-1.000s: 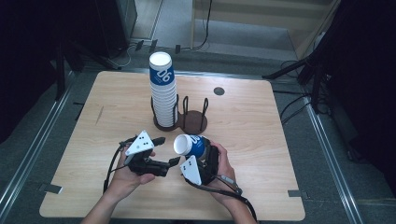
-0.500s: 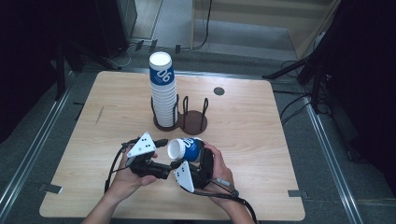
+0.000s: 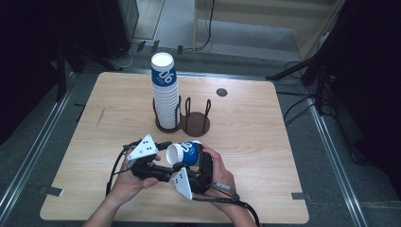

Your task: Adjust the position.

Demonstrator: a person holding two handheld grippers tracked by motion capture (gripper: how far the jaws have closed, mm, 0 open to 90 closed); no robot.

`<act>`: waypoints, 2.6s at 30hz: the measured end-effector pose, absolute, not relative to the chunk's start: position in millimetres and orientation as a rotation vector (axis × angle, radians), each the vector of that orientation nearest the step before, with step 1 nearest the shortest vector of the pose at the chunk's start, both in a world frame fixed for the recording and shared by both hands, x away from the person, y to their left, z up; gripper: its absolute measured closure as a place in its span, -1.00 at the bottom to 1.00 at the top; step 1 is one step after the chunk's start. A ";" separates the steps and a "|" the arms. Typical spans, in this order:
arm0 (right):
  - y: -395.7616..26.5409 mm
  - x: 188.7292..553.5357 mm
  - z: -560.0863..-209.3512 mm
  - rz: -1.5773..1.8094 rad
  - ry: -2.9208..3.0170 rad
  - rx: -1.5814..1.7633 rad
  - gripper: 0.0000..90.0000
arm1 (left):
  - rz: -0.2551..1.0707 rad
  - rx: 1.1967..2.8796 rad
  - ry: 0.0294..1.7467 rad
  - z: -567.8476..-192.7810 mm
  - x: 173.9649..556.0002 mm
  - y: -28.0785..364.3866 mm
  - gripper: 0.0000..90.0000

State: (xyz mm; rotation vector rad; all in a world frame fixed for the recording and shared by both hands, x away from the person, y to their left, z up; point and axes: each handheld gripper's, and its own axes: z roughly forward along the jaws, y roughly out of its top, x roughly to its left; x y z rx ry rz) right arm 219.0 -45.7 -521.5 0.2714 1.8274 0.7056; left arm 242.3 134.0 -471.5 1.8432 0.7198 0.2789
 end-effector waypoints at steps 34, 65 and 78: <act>-50.8 217.8 -515.6 0.766 1.822 0.276 -0.82 | 0.264 1.794 0.760 -466.3 244.1 143.4 -0.32; -72.7 220.4 -487.7 1.003 1.836 0.490 -0.99 | 0.377 1.705 0.877 -464.6 248.6 156.0 -0.32; -90.4 234.7 -484.0 1.186 1.866 0.773 -0.95 | 0.429 1.684 0.922 -464.8 249.1 159.6 -0.31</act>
